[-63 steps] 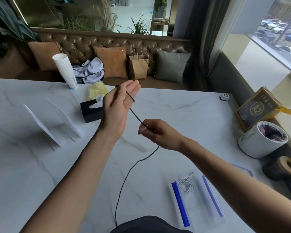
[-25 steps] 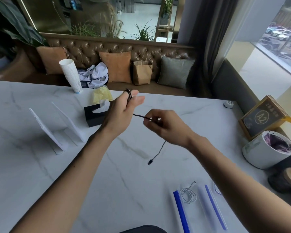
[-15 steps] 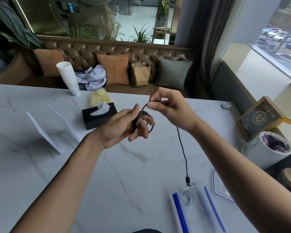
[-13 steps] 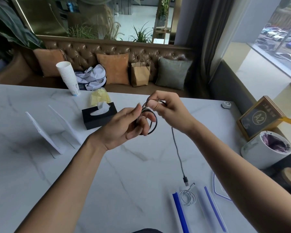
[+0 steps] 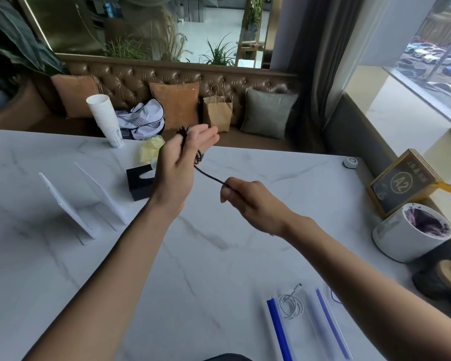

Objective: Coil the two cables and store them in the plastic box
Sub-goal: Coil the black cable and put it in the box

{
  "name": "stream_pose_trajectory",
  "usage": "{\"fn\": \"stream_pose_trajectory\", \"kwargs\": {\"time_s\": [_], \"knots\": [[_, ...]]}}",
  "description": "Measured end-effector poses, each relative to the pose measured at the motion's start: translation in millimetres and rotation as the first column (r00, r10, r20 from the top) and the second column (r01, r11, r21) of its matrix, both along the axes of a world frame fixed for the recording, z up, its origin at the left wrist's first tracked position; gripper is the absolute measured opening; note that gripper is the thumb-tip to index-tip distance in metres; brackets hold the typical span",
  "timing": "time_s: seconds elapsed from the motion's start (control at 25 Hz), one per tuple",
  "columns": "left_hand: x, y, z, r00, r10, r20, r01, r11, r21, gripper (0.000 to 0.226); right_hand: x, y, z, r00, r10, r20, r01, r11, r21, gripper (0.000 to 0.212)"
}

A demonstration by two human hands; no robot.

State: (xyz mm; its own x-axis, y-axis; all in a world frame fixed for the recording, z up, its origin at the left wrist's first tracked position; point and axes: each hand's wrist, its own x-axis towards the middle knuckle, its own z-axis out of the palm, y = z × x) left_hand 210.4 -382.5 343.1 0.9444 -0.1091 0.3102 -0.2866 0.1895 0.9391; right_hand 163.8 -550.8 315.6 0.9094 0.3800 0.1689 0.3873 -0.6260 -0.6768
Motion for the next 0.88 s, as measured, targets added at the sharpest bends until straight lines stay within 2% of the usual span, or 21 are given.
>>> {"fn": "stream_pose_trajectory", "kwargs": {"time_s": [0.08, 0.16, 0.24, 0.32, 0.36, 0.48, 0.6, 0.72, 0.8, 0.88], "knots": [[3, 5, -6, 0.996, 0.068, 0.064, -0.084, 0.952, 0.295, 0.036, 0, -6, 12, 0.999, -0.030, 0.033, 0.030, 0.999, -0.016, 0.022], [3, 8, -10, 0.999, 0.024, 0.048, -0.045, 0.872, 0.487, 0.037, 3, -11, 24, 0.997, -0.046, 0.067, 0.047, 0.999, -0.017, 0.021], [0, 7, -10, 0.997, -0.078, -0.014, 0.070, 0.785, 0.616, 0.036, 7, -13, 33, 0.991, -0.056, 0.120, 0.058, 0.998, -0.018, 0.018], [-6, 6, -7, 0.970, -0.214, -0.118, 0.239, 0.724, 0.647, 0.041, 11, -15, 41, 0.989, -0.046, 0.143, 0.047, 0.999, -0.010, 0.016], [-11, 6, -5, 0.945, -0.274, -0.180, 0.326, 0.724, 0.608, 0.045, 13, -17, 45, 0.988, -0.035, 0.151, 0.034, 0.999, 0.009, 0.014], [-25, 3, 2, 0.854, -0.407, -0.324, 0.510, 0.781, 0.360, 0.059, 18, -22, 53, 0.985, -0.008, 0.173, -0.012, 0.993, 0.117, 0.011], [-37, -1, 6, 0.775, -0.536, -0.335, 0.601, 0.789, 0.128, 0.055, 24, -20, 52, 0.990, 0.004, 0.143, -0.041, 0.965, 0.260, 0.010], [-41, -5, 5, 0.787, -0.577, -0.219, 0.577, 0.814, -0.073, 0.046, 29, -16, 40, 0.992, -0.024, 0.123, -0.026, 0.920, 0.392, 0.022], [-40, -9, 5, 0.823, -0.537, -0.186, 0.486, 0.834, -0.259, 0.044, 29, -12, 27, 0.994, -0.040, 0.099, 0.000, 0.928, 0.372, 0.021], [-37, -14, 7, 0.854, -0.501, -0.141, 0.411, 0.815, -0.408, 0.044, 25, -8, 16, 0.997, -0.062, 0.039, 0.045, 0.943, 0.330, 0.021]]}}
